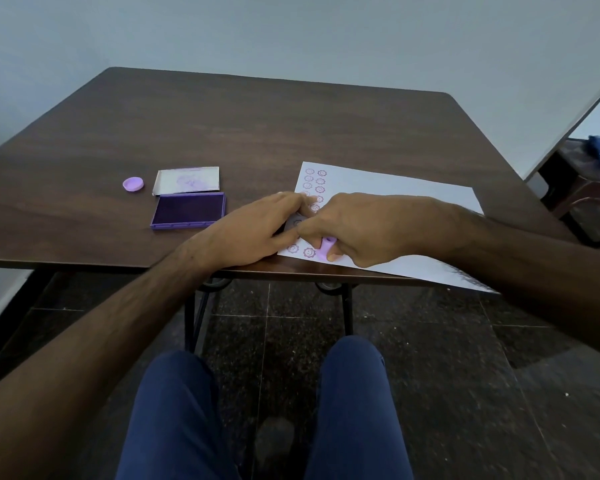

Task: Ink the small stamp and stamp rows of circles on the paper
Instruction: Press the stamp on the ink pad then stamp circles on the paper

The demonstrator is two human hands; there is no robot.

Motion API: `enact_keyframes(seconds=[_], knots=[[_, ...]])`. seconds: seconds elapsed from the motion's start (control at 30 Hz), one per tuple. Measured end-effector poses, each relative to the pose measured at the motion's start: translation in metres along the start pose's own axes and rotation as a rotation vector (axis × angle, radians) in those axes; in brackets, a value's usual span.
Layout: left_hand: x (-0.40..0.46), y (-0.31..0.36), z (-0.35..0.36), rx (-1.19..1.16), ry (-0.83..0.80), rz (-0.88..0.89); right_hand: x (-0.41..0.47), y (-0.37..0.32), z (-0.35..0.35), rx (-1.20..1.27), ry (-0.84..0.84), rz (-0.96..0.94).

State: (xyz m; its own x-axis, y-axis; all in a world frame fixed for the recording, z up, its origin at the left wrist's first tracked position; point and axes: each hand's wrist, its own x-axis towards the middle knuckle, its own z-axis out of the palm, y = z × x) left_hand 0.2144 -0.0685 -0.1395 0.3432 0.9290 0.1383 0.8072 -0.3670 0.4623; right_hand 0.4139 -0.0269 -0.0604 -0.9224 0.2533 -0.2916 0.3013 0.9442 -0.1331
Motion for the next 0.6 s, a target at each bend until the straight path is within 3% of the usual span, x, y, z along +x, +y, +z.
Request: enact_keyframes(seconds=[0.6], knots=[[-0.0005,0.0013,-0.0005,-0.010,0.013,0.010,-0.0029,-0.0007,-0.0002,0.076,0.022,-0.073]])
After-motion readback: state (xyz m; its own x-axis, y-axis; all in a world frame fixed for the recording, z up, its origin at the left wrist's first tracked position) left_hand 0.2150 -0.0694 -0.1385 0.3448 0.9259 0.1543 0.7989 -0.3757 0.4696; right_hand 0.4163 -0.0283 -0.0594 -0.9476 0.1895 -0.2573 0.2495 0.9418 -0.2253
